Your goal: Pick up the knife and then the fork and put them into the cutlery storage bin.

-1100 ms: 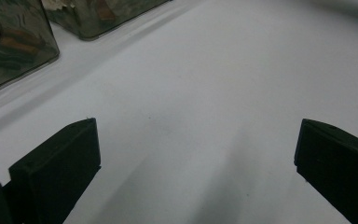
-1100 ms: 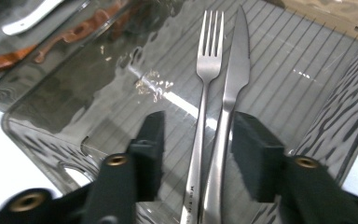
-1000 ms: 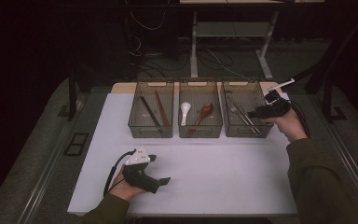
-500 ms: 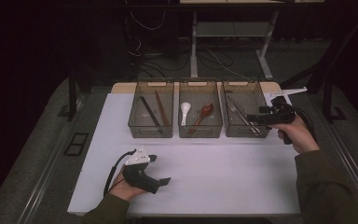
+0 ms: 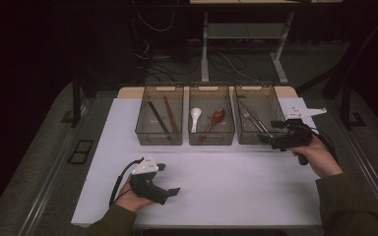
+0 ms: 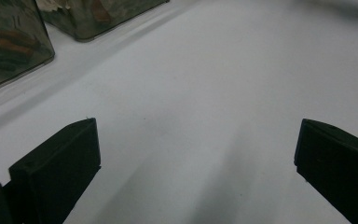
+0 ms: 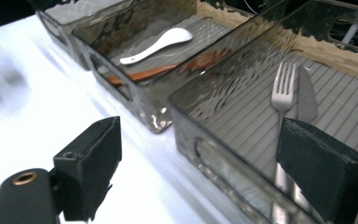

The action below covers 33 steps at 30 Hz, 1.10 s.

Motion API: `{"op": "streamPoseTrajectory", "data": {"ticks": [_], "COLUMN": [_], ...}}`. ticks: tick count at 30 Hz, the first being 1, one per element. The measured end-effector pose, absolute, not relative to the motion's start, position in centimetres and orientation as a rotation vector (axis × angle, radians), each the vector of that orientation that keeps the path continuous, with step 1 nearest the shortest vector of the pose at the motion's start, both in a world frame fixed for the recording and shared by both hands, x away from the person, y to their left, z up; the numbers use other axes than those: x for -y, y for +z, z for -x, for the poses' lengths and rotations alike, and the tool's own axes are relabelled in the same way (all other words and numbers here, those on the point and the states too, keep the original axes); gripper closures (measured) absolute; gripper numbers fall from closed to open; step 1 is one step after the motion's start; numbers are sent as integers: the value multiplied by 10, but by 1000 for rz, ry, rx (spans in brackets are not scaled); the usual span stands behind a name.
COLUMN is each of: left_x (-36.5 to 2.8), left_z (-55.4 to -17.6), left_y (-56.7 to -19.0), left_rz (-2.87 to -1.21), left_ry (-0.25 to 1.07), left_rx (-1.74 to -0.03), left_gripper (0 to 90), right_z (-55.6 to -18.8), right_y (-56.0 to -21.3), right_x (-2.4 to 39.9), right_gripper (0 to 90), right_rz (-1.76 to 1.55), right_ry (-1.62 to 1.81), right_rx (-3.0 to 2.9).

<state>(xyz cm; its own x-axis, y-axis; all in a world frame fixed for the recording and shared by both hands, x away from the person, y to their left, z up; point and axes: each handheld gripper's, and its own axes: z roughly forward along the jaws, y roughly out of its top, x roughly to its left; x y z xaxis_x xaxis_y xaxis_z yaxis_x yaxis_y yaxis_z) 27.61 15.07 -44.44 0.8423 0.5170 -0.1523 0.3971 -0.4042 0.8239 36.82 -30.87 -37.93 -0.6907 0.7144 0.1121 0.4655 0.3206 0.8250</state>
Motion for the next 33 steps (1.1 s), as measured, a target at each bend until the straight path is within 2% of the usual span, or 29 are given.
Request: {"op": "streamPoseTrajectory", "data": {"ticks": [33], "left_x": [-150], "left_z": [-274], "left_y": [-443], "left_rz": [-2042], "left_ry": [150], "left_rx": [-665], "left_gripper": [0], "right_z": [-301], "right_y": [-419], "right_x": [297], "right_gripper": [142], "right_rz": [-1014], "right_ry": [1331], "right_rx": [-2336]}}
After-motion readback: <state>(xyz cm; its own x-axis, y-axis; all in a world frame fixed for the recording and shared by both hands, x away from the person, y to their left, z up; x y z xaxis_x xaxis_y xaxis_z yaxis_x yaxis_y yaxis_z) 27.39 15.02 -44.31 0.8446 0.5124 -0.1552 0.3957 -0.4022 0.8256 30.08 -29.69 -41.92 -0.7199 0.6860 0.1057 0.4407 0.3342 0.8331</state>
